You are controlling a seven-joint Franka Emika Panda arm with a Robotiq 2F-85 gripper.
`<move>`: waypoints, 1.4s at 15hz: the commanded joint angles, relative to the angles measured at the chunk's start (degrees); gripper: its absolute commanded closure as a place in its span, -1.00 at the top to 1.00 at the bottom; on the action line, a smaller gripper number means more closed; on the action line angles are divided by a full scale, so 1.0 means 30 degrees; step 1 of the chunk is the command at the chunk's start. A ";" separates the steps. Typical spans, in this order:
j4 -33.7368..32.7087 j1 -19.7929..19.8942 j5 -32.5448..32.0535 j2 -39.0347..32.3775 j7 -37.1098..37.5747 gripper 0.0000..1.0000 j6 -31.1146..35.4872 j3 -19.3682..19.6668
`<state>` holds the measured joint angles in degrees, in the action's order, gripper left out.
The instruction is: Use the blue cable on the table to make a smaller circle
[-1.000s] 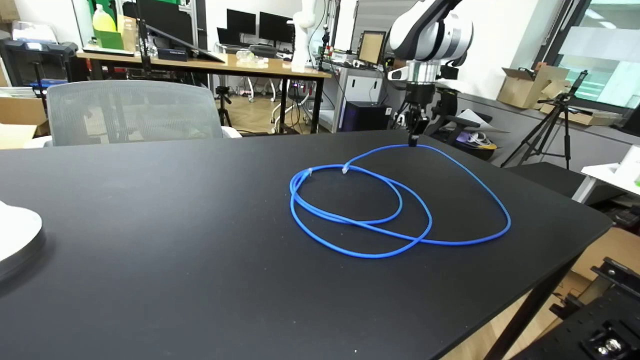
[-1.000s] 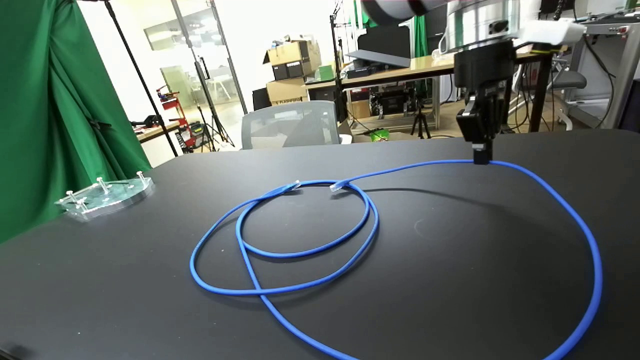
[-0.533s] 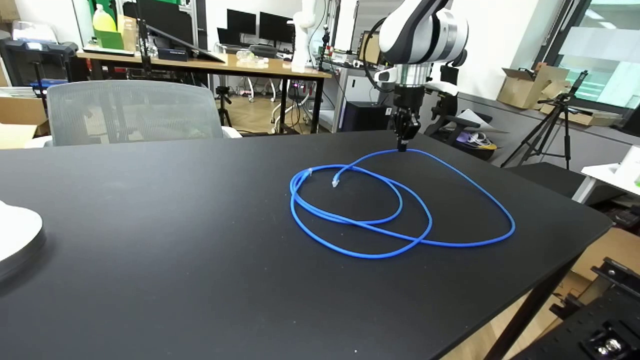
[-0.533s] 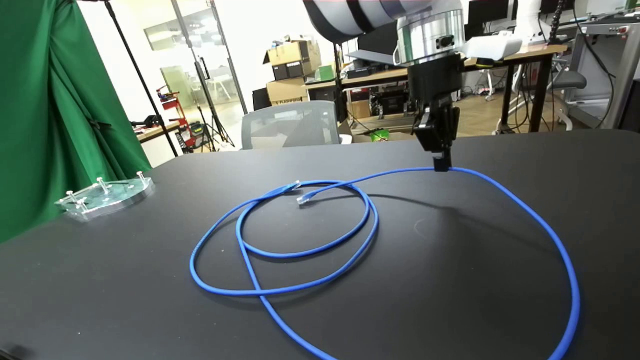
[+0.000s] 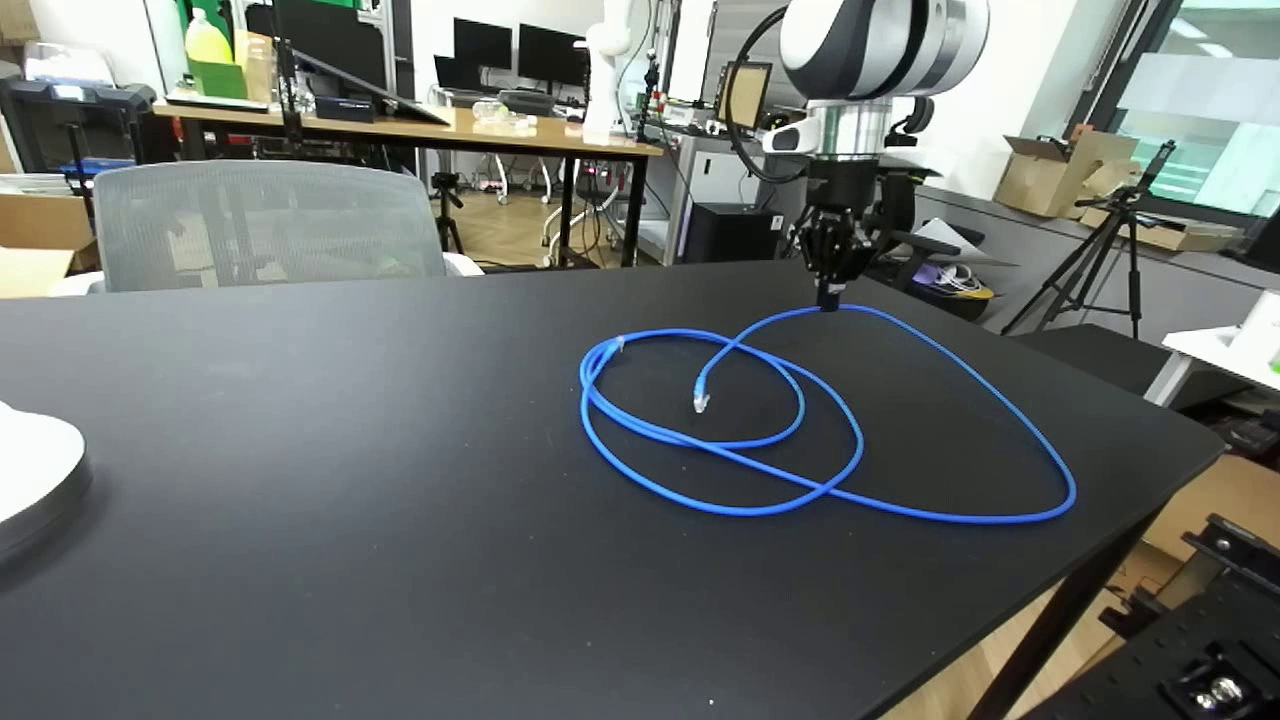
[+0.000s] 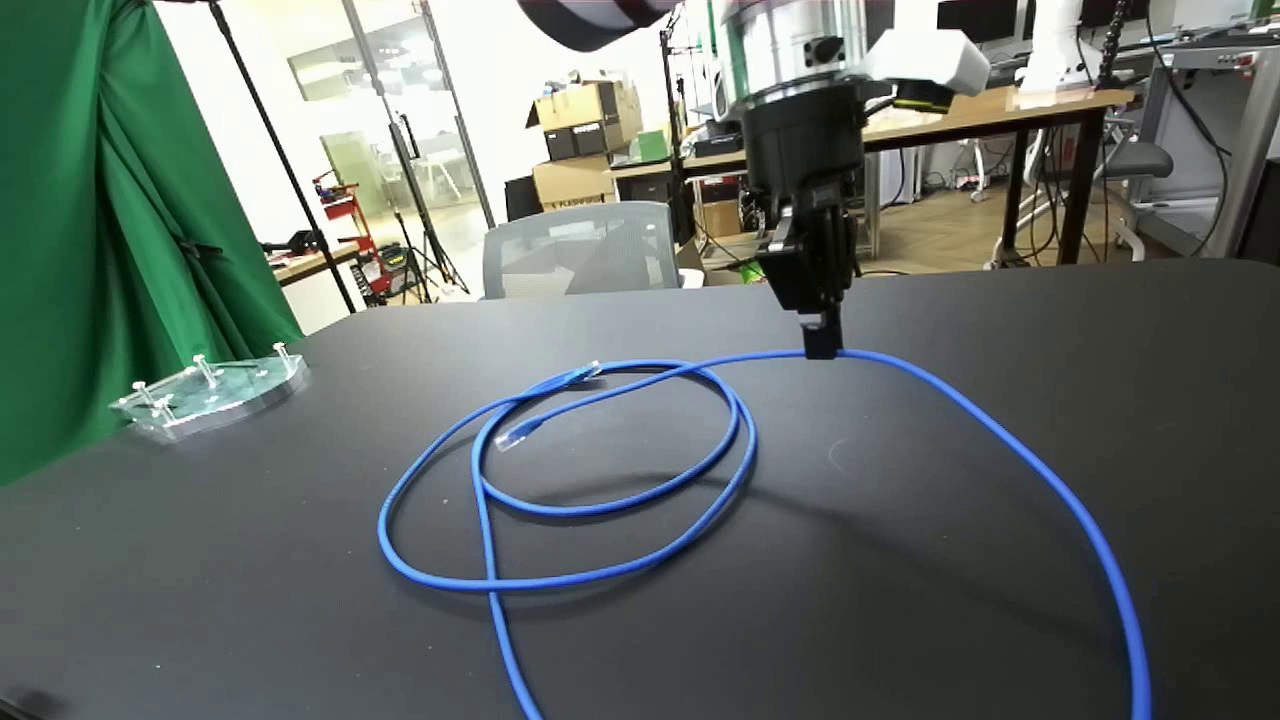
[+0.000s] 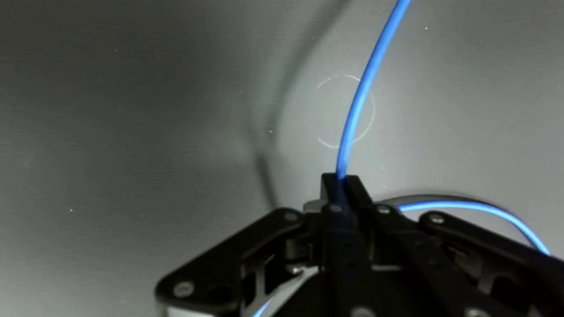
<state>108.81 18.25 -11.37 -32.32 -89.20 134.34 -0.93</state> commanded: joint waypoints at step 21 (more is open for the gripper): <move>0.0801 -0.4041 -0.1476 0.1919 -0.8891 -0.97 -0.3019 -0.0487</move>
<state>112.41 7.30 -15.22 -26.54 -115.48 126.22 -3.15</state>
